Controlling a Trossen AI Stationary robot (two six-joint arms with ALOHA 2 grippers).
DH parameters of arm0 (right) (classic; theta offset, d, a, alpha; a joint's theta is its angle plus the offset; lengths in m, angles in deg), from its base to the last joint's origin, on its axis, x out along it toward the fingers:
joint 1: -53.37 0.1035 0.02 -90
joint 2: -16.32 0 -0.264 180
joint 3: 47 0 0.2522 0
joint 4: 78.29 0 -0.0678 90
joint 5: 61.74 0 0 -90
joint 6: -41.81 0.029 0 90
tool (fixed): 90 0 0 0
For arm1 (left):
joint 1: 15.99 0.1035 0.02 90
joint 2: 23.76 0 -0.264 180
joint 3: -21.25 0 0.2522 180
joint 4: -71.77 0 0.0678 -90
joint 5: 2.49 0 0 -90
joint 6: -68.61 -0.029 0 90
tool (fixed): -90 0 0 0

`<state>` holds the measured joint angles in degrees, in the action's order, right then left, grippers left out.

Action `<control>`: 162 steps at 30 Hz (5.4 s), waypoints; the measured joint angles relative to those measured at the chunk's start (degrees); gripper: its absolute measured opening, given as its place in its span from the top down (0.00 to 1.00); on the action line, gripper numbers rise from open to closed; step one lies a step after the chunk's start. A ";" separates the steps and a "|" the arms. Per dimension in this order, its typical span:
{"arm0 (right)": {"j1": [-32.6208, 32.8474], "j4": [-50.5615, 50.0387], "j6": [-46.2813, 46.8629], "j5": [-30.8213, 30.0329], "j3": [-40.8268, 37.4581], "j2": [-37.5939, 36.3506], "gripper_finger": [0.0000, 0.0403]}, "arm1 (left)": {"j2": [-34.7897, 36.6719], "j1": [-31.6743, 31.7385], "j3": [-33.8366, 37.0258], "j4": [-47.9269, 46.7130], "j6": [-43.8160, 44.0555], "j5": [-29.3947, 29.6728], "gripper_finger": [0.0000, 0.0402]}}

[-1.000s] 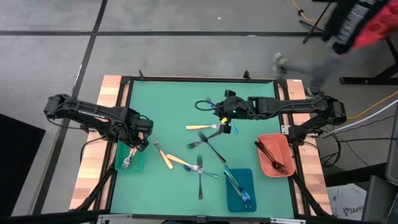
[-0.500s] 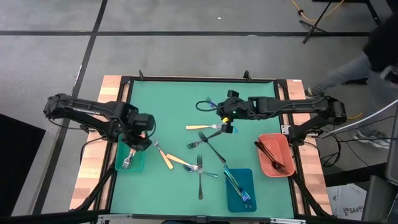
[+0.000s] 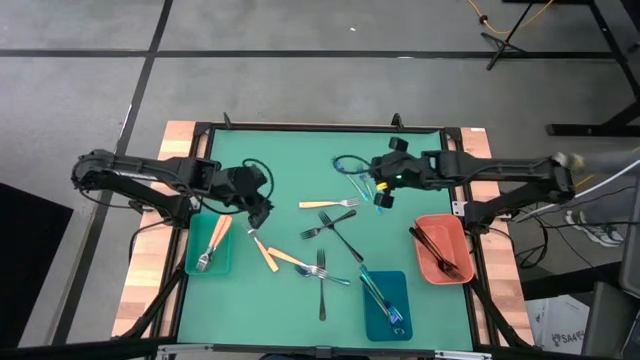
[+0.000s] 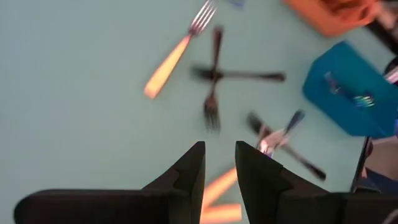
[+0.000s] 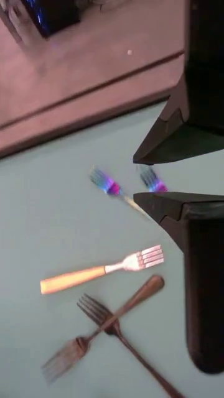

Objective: Sort silverware by color (type)
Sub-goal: Put the blue fork into the blue bin

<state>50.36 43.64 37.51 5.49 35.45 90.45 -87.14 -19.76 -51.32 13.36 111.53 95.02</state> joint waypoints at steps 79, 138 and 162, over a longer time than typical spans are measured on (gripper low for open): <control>-16.85 44.72 19.06 17.19 -31.56 19.60 0.82 | -10.51 0.00 0.02 14.55 -16.57 0.53 0.79; -16.57 45.74 5.91 23.75 -20.02 17.57 1.00 | -9.95 2.20 0.02 14.54 -13.44 0.55 0.79; 1.61 46.33 -31.30 16.14 -16.94 17.46 1.00 | -8.69 16.47 0.02 14.73 -12.28 -11.04 0.79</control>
<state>51.96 89.97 6.22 21.63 18.51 107.91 -95.83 -3.29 -51.30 28.09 99.25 83.98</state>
